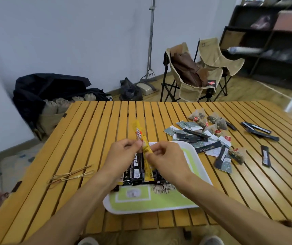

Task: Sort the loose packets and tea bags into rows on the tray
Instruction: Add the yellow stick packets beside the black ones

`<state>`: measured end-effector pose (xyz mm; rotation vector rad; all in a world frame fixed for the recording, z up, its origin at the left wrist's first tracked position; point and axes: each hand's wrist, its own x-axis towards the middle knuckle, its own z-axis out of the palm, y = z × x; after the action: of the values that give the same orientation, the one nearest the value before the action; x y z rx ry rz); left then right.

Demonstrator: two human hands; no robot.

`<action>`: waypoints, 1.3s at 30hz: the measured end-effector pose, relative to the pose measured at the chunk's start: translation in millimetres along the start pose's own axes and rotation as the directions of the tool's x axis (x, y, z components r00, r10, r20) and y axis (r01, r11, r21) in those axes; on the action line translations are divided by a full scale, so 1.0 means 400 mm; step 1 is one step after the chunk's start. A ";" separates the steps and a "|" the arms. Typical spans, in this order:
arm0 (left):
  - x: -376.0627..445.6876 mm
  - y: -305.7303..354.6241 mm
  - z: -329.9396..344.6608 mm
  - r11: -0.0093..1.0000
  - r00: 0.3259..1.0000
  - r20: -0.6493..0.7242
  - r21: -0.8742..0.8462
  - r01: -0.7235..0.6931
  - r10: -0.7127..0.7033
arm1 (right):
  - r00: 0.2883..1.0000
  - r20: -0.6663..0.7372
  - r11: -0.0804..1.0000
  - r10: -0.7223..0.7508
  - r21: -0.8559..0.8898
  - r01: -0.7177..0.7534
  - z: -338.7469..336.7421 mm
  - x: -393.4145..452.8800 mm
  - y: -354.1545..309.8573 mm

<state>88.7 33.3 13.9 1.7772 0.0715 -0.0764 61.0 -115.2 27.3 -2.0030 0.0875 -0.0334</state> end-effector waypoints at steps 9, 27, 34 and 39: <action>0.048 -0.015 -0.041 0.990 0.991 -0.039 0.055 0.129 -0.127 | 0.999 0.039 0.998 -0.035 -0.046 0.037 0.023 0.020 0.043; 0.019 -0.035 -0.120 0.515 0.973 0.224 0.828 -0.222 0.060 | 0.936 0.294 0.759 -0.193 -0.560 0.332 0.007 0.034 0.116; -0.047 -0.057 -0.135 0.280 0.884 0.427 0.886 -0.369 -0.189 | 0.878 0.471 0.661 -0.079 -0.635 0.400 0.004 0.025 0.148; -0.032 -0.066 -0.139 0.297 0.887 0.435 0.876 -0.379 -0.151 | 0.877 0.469 0.637 -0.107 -0.645 0.423 0.005 0.038 0.150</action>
<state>74.2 93.1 0.7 2.9571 -0.5963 -0.5294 73.4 -139.7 -28.4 -2.7848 -0.5616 0.2544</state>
